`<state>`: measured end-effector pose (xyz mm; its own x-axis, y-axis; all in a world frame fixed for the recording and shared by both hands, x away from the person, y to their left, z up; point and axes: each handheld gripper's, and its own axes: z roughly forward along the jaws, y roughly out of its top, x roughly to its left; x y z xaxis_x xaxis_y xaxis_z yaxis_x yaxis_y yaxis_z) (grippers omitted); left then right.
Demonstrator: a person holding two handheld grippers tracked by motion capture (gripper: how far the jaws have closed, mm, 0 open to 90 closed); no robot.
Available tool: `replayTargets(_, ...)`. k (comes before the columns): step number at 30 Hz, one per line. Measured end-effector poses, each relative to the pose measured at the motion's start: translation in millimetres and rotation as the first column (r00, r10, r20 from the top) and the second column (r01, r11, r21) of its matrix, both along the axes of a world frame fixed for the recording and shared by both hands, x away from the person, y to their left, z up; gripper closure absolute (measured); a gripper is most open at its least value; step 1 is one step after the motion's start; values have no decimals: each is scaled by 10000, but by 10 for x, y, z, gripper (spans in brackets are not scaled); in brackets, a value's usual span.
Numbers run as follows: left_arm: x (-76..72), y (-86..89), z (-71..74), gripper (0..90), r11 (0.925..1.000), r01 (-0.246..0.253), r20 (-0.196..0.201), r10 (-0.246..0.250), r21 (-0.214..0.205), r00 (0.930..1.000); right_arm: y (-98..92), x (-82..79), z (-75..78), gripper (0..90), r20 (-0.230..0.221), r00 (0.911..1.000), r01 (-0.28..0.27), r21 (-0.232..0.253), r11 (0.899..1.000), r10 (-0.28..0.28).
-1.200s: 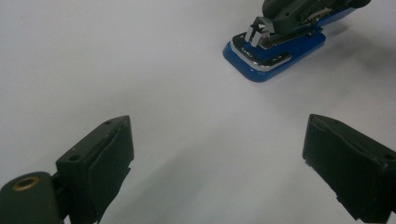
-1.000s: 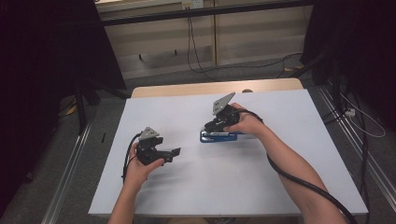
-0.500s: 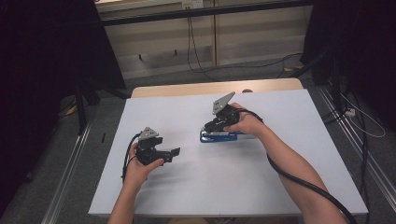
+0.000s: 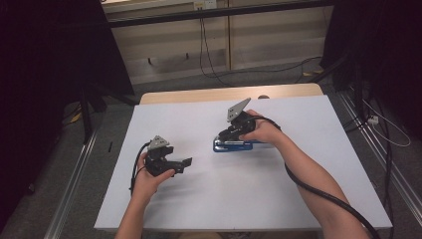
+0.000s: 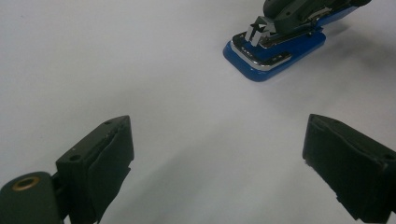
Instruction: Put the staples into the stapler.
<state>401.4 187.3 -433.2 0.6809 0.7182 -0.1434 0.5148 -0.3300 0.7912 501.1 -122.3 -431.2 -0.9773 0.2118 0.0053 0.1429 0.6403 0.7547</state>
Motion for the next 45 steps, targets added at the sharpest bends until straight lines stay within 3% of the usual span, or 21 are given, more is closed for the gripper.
replayTargets(18,1,12,2,91,10000,-5,14,5,23,10000,9,4,-21,782,-147,9997,170,94,9998,-169)
replayTargets(26,0,14,6,91,10000,23,12,-23,28,10000,1,-6,11,725,-102,9997,238,211,9995,-235)
replayTargets(31,1,7,7,91,10000,2,68,-2,-27,10000,-62,-41,56,616,-26,9983,583,507,9970,-582)
replayTargets(41,0,-41,8,95,9997,163,52,-162,-171,9999,-310,-255,106,410,32,9813,1916,780,9784,-1924)
replayTargets(45,-5,-53,15,95,9996,182,90,-181,-192,9998,-443,-365,142,329,-12,9640,2645,1016,9590,-2658)
